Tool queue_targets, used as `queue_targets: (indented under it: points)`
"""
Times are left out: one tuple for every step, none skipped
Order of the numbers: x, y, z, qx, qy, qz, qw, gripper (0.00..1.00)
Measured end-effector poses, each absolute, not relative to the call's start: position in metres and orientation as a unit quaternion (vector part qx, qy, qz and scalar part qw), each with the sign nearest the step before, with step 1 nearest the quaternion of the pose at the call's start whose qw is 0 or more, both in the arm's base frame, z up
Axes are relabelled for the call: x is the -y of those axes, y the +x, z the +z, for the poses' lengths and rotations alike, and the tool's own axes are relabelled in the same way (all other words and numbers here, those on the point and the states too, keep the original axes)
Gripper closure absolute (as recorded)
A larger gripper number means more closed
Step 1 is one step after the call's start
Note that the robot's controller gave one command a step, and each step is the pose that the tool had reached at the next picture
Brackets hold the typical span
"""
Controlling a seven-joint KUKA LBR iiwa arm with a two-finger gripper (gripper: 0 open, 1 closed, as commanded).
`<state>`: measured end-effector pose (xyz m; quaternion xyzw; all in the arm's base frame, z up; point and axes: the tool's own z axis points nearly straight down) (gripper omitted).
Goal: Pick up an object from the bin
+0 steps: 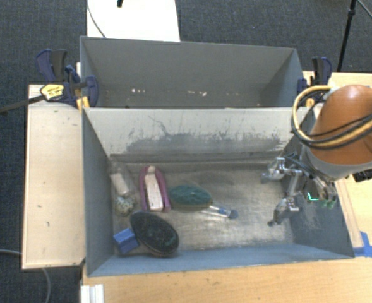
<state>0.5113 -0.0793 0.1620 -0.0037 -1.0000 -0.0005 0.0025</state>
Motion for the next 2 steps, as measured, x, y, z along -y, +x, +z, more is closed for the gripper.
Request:
queue_targets:
  points:
    - [0.025,0.567,0.072,0.995,0.099,0.001,-0.003,0.0]
    - [-0.032,0.525,0.077,0.999,-0.039,-0.001,0.001,0.0]
